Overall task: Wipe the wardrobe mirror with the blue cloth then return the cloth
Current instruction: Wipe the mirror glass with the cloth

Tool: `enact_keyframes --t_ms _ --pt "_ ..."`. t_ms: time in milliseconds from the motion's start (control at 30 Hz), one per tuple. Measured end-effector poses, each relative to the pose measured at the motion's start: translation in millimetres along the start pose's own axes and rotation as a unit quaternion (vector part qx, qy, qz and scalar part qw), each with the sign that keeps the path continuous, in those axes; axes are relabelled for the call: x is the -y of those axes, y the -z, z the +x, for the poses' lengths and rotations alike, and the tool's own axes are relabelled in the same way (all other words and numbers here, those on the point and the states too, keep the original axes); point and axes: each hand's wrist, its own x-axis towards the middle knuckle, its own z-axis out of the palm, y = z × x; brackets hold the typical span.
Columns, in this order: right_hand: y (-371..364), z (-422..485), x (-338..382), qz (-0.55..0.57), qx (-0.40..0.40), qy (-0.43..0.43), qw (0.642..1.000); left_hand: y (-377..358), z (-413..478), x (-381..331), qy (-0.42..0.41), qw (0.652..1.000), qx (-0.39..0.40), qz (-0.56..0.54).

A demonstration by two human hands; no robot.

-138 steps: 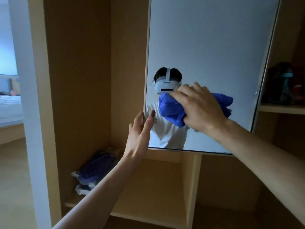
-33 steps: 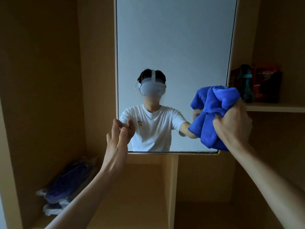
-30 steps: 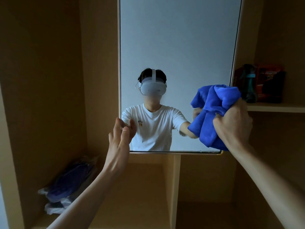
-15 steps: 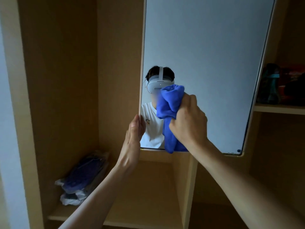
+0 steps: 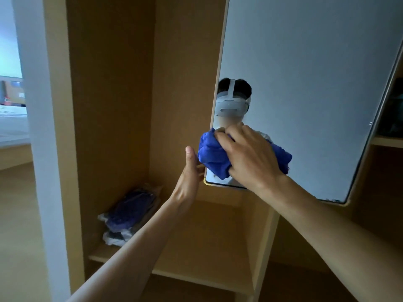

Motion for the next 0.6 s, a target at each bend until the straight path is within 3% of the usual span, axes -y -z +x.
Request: enact_keyframes --t_ms 333,600 --pt "-14.2 -17.3 15.9 -0.045 0.038 -0.006 0.998 0.0 3.4 0.3 0.008 0.999 -0.022 -0.04" --pt "-30.5 -56.9 37.3 -0.01 0.092 0.003 0.996 -0.2 -1.1 0.1 0.033 0.998 -0.042 -0.044"
